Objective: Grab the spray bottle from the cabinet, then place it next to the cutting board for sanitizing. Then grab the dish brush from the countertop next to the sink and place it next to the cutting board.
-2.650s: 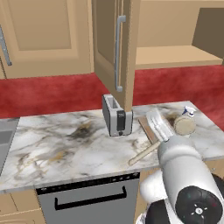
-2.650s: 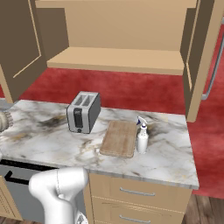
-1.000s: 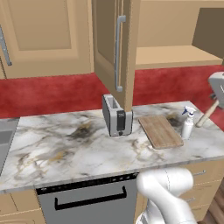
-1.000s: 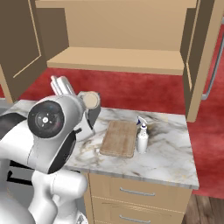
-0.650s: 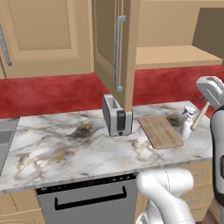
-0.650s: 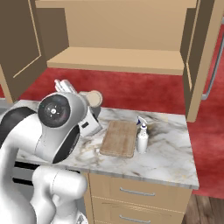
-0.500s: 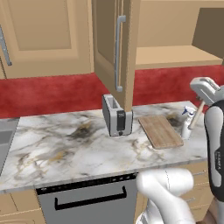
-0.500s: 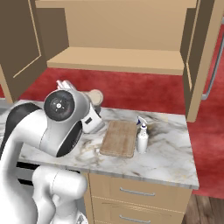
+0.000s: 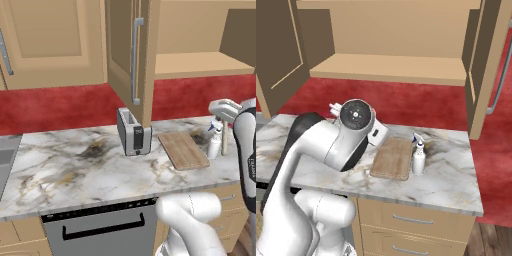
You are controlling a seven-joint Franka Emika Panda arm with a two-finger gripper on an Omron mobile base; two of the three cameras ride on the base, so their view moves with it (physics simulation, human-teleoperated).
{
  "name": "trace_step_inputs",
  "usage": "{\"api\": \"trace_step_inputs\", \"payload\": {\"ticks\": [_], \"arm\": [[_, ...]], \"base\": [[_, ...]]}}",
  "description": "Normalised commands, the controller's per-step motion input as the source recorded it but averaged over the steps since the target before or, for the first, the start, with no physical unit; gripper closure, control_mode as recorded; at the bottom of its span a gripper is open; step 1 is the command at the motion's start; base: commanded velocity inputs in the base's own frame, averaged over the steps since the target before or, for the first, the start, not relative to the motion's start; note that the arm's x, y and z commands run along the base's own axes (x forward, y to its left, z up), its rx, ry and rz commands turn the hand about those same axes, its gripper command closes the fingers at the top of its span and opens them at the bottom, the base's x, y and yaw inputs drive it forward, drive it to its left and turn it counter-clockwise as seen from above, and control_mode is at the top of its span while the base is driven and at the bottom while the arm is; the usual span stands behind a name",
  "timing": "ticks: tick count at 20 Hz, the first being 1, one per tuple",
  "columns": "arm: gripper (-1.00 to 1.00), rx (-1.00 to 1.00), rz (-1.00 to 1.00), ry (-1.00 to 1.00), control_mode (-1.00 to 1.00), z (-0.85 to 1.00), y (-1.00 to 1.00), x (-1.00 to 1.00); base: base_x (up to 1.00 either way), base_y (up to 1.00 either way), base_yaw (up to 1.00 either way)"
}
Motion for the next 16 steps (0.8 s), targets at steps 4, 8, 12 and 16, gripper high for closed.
{"api": "trace_step_inputs", "payload": {"ticks": [4,8,12,16], "arm": [[1.0,-0.18,0.45,0.1,-1.0,-0.24,-0.07,0.0],[1.0,-0.36,0.37,0.03,-1.0,-0.05,0.22,-0.04],[1.0,-0.43,0.31,0.01,-1.0,0.0,0.16,-0.02],[1.0,-0.3,0.39,0.11,-1.0,-0.08,0.0,0.0]], "base": [[0.0,0.0,0.0],[0.0,0.0,0.0],[0.0,0.0,0.0],[0.0,0.0,0.0]]}}
